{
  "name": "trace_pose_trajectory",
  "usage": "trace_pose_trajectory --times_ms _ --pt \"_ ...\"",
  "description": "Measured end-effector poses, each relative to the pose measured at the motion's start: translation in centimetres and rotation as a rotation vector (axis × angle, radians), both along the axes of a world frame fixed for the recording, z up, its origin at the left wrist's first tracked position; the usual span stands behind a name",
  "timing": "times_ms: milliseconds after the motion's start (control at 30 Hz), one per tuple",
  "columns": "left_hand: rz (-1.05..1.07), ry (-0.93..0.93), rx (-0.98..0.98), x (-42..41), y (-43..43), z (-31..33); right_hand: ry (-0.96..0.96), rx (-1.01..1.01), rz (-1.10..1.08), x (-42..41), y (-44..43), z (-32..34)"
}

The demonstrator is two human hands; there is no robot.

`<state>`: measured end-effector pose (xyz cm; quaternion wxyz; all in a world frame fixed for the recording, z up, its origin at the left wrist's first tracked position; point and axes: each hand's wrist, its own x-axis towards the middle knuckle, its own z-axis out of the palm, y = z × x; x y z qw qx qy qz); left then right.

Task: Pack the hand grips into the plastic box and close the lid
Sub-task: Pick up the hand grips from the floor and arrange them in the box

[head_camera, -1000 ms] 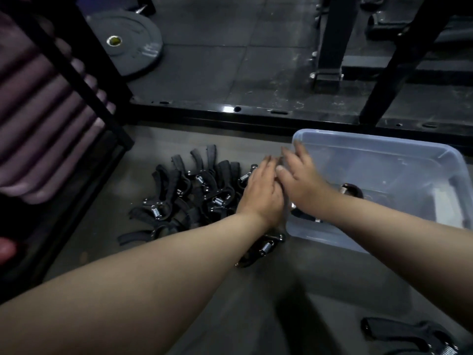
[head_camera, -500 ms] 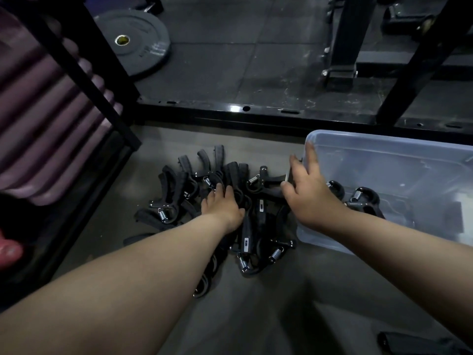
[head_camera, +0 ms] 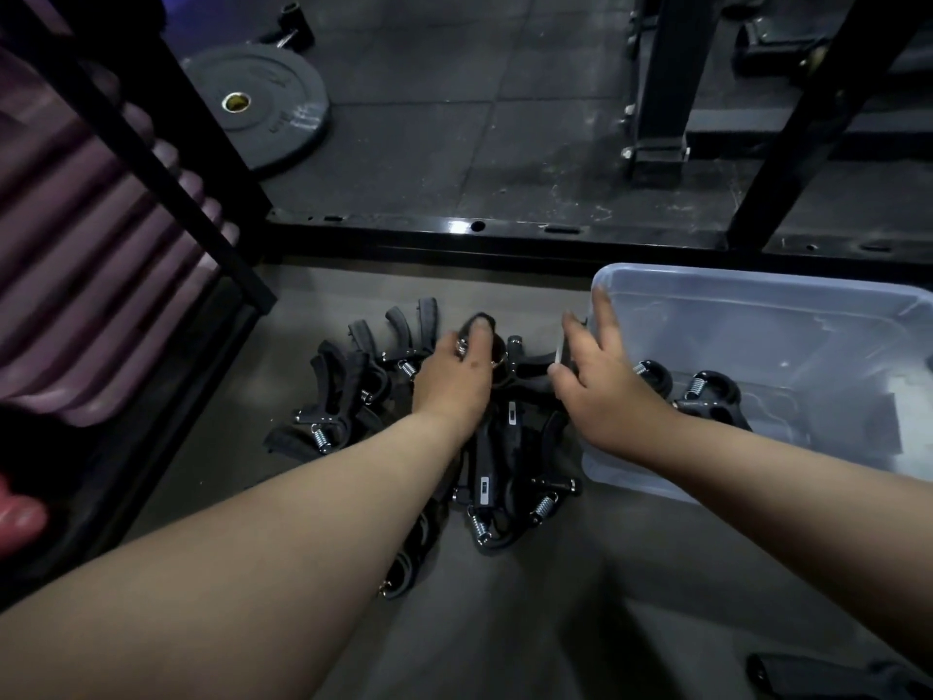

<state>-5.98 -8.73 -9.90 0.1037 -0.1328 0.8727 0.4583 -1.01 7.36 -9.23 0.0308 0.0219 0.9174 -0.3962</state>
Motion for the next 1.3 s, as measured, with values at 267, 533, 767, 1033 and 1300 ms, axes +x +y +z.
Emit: trace_pose_trajectory --times_ms 267,533,767,1033,1300 --pt "0.126 0.231 -0.041 0.1 1.7 4.9 0.006 -0.026 -0.009 0.2 0.2 0.1" --pt "-0.176 0.533 -0.533 1.9 1.8 10.7 0.028 -0.092 -0.012 0.3 0.1 0.9" --pt "-0.243 0.487 -0.144 3.4 4.6 13.7 0.244 -0.176 -0.166 1.6 1.6 5.1" --pt "-0.384 0.14 -0.116 4.0 7.4 7.8 -0.16 0.197 -0.217 5.0 9.4 5.1" --pt "-0.567 0.177 -0.213 3.8 8.8 2.8 -0.633 0.42 -0.051 3.3 10.0 0.3"
